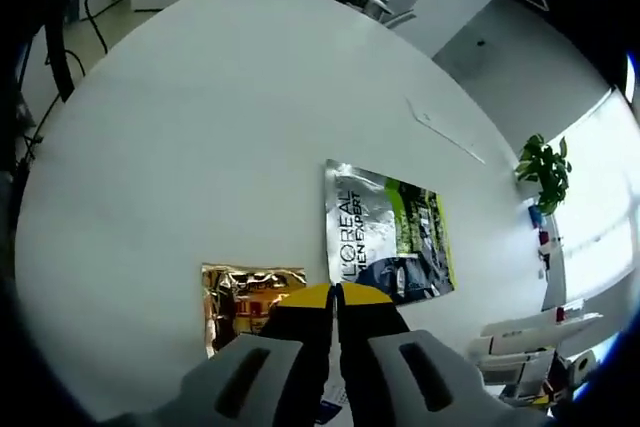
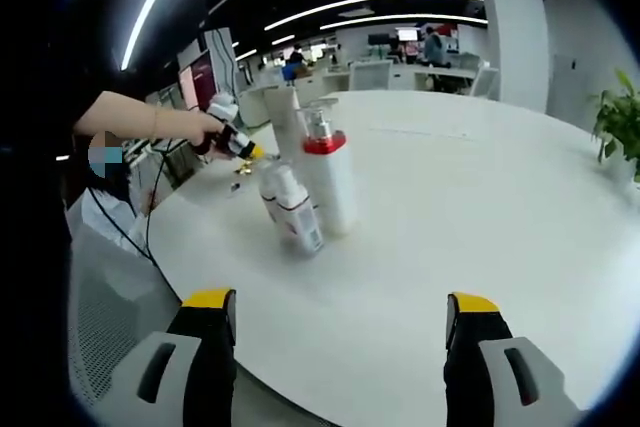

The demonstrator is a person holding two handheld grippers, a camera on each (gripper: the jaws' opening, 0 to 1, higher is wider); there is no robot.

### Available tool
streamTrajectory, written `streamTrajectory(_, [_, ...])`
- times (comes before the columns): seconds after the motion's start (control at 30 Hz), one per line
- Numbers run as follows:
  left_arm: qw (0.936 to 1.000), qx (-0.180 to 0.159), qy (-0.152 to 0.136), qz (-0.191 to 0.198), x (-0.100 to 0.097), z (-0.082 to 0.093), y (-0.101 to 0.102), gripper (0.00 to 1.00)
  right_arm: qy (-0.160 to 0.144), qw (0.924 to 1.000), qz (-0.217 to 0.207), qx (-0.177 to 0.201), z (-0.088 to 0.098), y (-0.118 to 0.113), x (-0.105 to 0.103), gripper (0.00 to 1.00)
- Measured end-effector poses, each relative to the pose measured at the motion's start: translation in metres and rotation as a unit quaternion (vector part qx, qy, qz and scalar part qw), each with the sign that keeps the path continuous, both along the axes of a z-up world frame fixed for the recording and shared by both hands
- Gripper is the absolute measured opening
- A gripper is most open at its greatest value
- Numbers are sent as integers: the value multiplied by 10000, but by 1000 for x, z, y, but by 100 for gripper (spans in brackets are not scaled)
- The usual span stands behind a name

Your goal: Arrange the skincare products in the storage area until every visible bottle or jar stands upright without overlapping.

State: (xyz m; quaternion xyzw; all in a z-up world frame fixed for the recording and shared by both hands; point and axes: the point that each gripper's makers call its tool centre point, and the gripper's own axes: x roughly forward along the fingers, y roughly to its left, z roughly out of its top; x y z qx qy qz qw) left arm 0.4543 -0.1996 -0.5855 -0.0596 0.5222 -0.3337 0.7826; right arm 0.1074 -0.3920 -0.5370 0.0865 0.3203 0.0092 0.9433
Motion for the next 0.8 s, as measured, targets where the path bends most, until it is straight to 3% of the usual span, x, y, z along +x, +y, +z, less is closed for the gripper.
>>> streamTrajectory(0.03, [9996,64,-201,-165,6,2,0,4,-2,10000,0,-7,0,0,0,89])
streamTrajectory(0.1, [9989,53,-267,-372,3,7,-3,4,-7,10000,1,-7,0,0,0,89])
streamTrajectory(0.23, [9995,-253,-15,-193,-3,12,-8,3,-17,10000,-8,-8,1,-1,1,89])
streamTrajectory(0.47, [9982,-528,-3,-268,-19,30,-13,3,-34,10000,-15,-9,2,-1,1,89])
streamTrajectory(0.63, [9956,-897,222,-162,-34,39,-17,3,-33,10000,32,-33,2,0,1,89])
streamTrajectory(0.67, [9952,-937,264,-132,4,20,-4,3,-30,10000,38,-41,2,0,1,89])
streamTrajectory(0.7, [9949,-963,278,-123,8,17,-2,3,-29,10000,45,-47,2,0,1,89])
streamTrajectory(0.8, [9940,-1024,370,-148,-10,12,-2,3,-39,10000,52,-50,2,1,1,89])
